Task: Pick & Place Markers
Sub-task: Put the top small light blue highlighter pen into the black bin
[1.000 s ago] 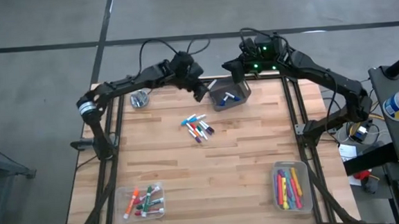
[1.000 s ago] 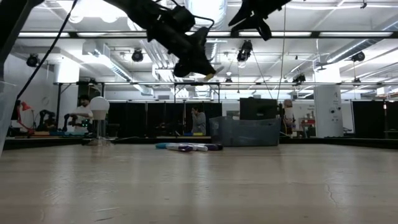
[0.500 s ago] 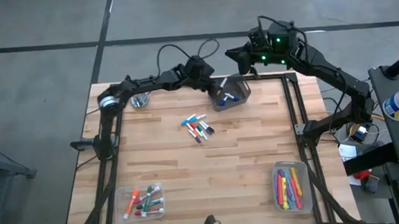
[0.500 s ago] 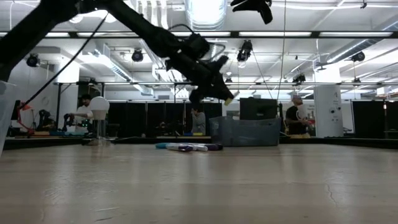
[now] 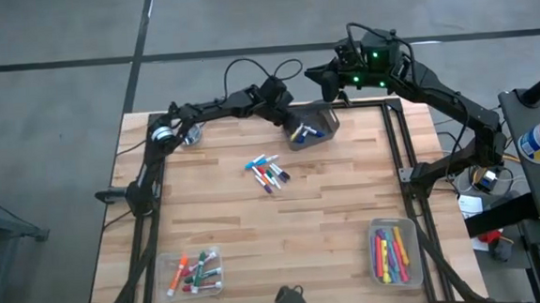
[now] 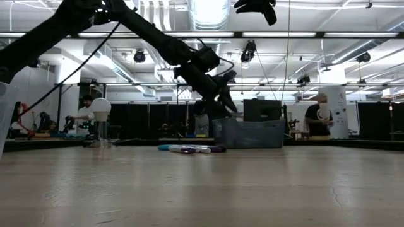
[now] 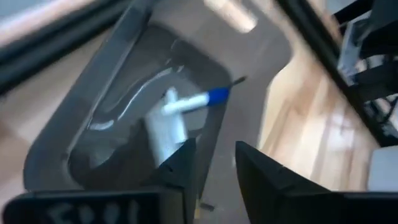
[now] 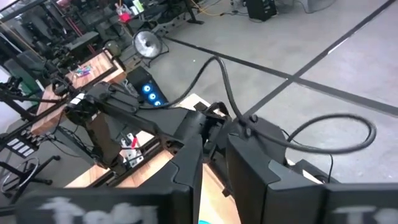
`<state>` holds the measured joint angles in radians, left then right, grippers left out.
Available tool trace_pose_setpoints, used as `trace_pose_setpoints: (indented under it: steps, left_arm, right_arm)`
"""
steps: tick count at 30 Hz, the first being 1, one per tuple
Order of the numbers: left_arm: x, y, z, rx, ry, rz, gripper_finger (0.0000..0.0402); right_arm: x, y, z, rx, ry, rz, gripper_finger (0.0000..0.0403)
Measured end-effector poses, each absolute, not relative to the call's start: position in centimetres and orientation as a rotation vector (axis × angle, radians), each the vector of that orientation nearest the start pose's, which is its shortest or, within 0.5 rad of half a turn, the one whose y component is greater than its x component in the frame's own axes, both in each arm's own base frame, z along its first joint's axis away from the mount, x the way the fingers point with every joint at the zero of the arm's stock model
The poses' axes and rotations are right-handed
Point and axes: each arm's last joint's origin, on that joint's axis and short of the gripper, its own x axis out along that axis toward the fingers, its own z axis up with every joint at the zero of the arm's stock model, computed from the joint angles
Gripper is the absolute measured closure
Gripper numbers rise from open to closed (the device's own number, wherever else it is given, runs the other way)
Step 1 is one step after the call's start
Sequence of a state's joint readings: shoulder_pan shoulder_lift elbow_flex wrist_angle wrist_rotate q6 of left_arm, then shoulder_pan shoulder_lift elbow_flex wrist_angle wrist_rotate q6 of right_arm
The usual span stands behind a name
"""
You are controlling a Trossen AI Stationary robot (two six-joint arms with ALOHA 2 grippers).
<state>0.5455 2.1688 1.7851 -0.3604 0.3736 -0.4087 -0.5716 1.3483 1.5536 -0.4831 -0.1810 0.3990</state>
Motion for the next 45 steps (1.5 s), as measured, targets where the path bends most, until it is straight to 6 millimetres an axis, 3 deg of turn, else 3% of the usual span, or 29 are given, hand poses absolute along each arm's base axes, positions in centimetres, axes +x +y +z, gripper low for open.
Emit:
trace_pose_setpoints:
  steps: [7,13,20,29,39,45]
  left_arm:
    - [41.4,24.4,25.9,-0.668,0.609,0.239,0.0262]
    - [38.6,22.5,29.2,-0.593,0.732,0.196,0.0262]
    - [34.9,20.4,30.7,-0.623,0.974,0.227,0.0262]
    - [33.1,19.0,29.0,-0.668,1.202,0.22,0.0262]
    - [32.9,17.8,23.0,-0.741,1.293,0.275,0.0262]
    - [33.7,16.3,19.6,-0.658,1.255,0.288,0.0262]
  right_arm:
    - [24.0,-14.8,44.3,0.489,0.182,-0.436,0.0339]
    - [24.0,-14.8,44.2,0.486,0.185,-0.434,0.0343]
    - [24.0,-14.8,44.2,0.486,0.186,-0.434,0.0344]
    - [24.0,-14.8,44.2,0.478,0.187,-0.434,0.0346]
    - [24.1,-14.9,43.7,0.484,0.203,-0.437,0.0346]
    - [24.2,-14.9,43.5,0.486,0.208,-0.438,0.0346]
